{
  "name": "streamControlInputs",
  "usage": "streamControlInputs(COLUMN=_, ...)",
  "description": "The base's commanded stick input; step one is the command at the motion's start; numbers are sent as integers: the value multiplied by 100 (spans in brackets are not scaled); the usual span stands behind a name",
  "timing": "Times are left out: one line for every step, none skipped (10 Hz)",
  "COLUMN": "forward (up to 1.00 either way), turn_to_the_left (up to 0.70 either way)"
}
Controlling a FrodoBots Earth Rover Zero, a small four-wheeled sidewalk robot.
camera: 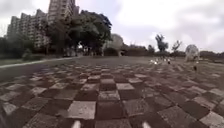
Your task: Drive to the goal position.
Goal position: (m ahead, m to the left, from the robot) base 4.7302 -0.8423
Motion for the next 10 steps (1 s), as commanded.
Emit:
streamControlInputs(forward=85, turn_to_the_left=11)
streamControlInputs(forward=85, turn_to_the_left=11)
streamControlInputs(forward=85, turn_to_the_left=3)
streamControlInputs(forward=85, turn_to_the_left=-14)
streamControlInputs(forward=85, turn_to_the_left=-23)
streamControlInputs(forward=85, turn_to_the_left=-23)
streamControlInputs(forward=85, turn_to_the_left=-23)
streamControlInputs(forward=85, turn_to_the_left=-23)
streamControlInputs(forward=85, turn_to_the_left=-23)
streamControlInputs(forward=85, turn_to_the_left=-23)
